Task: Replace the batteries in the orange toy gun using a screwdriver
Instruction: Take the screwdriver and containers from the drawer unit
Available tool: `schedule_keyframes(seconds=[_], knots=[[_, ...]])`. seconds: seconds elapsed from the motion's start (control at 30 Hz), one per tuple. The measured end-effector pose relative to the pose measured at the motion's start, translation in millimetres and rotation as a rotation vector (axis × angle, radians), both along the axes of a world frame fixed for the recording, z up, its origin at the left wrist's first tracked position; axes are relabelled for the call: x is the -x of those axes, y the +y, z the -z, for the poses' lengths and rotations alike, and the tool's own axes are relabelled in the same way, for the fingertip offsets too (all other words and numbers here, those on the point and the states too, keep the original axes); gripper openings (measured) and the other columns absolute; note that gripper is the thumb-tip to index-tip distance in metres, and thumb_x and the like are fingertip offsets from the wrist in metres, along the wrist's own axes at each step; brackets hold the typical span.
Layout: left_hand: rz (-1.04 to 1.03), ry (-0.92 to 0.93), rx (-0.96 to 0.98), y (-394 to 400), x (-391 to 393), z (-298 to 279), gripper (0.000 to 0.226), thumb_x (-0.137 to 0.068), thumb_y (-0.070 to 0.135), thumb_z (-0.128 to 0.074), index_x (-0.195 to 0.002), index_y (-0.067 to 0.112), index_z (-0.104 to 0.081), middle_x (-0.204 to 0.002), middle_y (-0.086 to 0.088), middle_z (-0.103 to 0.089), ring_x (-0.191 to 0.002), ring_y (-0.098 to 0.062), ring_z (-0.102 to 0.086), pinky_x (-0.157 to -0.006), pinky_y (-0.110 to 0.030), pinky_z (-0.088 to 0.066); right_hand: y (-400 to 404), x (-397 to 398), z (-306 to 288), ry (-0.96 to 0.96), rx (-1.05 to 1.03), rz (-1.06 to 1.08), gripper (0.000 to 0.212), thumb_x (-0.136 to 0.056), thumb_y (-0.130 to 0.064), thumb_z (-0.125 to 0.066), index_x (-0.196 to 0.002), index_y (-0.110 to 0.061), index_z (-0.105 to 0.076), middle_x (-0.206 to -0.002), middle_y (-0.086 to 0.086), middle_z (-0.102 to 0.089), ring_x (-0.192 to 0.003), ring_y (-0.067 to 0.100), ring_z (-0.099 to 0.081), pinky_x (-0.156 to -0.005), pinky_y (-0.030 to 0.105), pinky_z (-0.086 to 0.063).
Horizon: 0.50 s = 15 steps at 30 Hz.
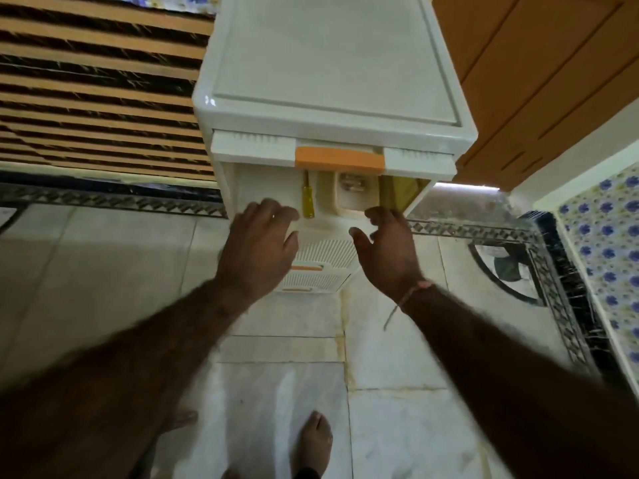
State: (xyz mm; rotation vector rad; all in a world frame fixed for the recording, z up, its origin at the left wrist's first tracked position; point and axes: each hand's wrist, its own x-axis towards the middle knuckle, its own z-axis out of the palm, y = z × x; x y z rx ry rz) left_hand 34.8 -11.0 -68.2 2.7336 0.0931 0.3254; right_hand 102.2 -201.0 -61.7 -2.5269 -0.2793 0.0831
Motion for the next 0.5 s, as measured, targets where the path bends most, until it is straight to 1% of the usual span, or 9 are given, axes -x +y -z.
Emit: schedule_keyframes(seconds=[0.03, 0.1, 0.17, 0.23, 0.27, 0.3, 0.37, 0.43, 0.5], knots=[[0.012, 0.107, 0.042, 0, -5, 9, 0.036, -0.092, 0.023, -0.058, -0.127, 0.016, -0.06, -0.116, -0.011, -0.059, -0.108, -0.032, -0.054, -0.092, -0.046, -0.046, -1, -8, 6, 0.112, -0.043, 0.084, 0.045, -0.091, -0.029, -0.066, -0.129, -0.009, -0.054, -0.128, 0.012, -0.059, -0.113, 0.029, -0.06, -0.098, 0.04, -0.049], [0.055, 0.278, 0.077, -1, -22, 25, 0.047, -0.095, 0.024, -0.054, -0.142, 0.024, -0.049, -0.123, -0.011, -0.057, -0.114, -0.03, -0.051, -0.095, -0.046, -0.045, 0, -27, 15, 0.245, -0.113, 0.173, 0.051, -0.092, -0.027, -0.066, -0.136, -0.01, -0.048, -0.131, 0.012, -0.059, -0.12, 0.029, -0.056, -0.101, 0.033, -0.044], [0.085, 0.397, 0.007, -2, -40, 37, 0.053, -0.097, 0.031, -0.049, -0.149, 0.034, -0.037, -0.13, -0.01, -0.052, -0.118, -0.03, -0.047, -0.098, -0.045, -0.042, 4, -42, 23, 0.303, -0.167, 0.172, 0.057, -0.092, -0.021, -0.064, -0.143, -0.014, -0.04, -0.135, 0.009, -0.057, -0.122, 0.028, -0.055, -0.1, 0.03, -0.042], [0.103, 0.463, -0.103, -4, -57, 43, 0.054, -0.099, 0.038, -0.044, -0.15, 0.042, -0.029, -0.134, -0.009, -0.049, -0.122, -0.03, -0.043, -0.1, -0.045, -0.037, 9, -51, 32, 0.36, -0.262, 0.163, 0.06, -0.091, -0.012, -0.062, -0.145, -0.017, -0.038, -0.132, 0.01, -0.056, -0.116, 0.031, -0.057, -0.103, 0.036, -0.046], [0.108, 0.481, -0.147, -6, -64, 45, 0.053, -0.1, 0.04, -0.041, -0.15, 0.044, -0.027, -0.135, -0.009, -0.048, -0.123, -0.03, -0.041, -0.1, -0.047, -0.035, 12, -55, 35, 0.402, -0.333, 0.184, 0.06, -0.09, -0.008, -0.062, -0.145, -0.019, -0.039, -0.129, 0.01, -0.057, -0.111, 0.032, -0.059, -0.102, 0.044, -0.048], [0.107, 0.493, -0.182, -9, -71, 46, 0.052, -0.1, 0.042, -0.04, -0.15, 0.046, -0.026, -0.136, -0.009, -0.047, -0.125, -0.031, -0.04, -0.101, -0.048, -0.034, 14, -59, 40, 0.437, -0.404, 0.22, 0.059, -0.089, -0.006, -0.061, -0.142, -0.021, -0.042, -0.127, 0.01, -0.057, -0.108, 0.032, -0.06, -0.099, 0.05, -0.05], [0.089, 0.51, -0.221, -13, -84, 48, 0.05, -0.1, 0.043, -0.038, -0.149, 0.045, -0.027, -0.136, -0.009, -0.046, -0.126, -0.031, -0.038, -0.102, -0.049, -0.032, 15, -68, 49, 0.467, -0.5, 0.296, 0.051, -0.087, -0.004, -0.06, -0.133, -0.024, -0.051, -0.122, 0.006, -0.057, -0.11, 0.034, -0.06, -0.095, 0.052, -0.052], [0.055, 0.502, -0.241, -16, -94, 51, 0.048, -0.1, 0.041, -0.04, -0.148, 0.04, -0.033, -0.137, -0.009, -0.046, -0.127, -0.031, -0.039, -0.102, -0.05, -0.033, 12, -75, 55, 0.429, -0.482, 0.331, 0.041, -0.085, -0.009, -0.062, -0.122, -0.027, -0.058, -0.116, 0.001, -0.058, -0.108, 0.035, -0.062, -0.092, 0.052, -0.054], [0.03, 0.457, -0.276, -16, -100, 53, 0.043, -0.099, 0.036, -0.043, -0.141, 0.03, -0.048, -0.133, -0.01, -0.049, -0.122, -0.031, -0.044, -0.099, -0.048, -0.038, 9, -75, 55, 0.365, -0.394, 0.338, 0.028, -0.086, -0.017, -0.063, -0.11, -0.029, -0.065, -0.109, 0.002, -0.067, -0.1, 0.032, -0.066, -0.091, 0.047, -0.055]])
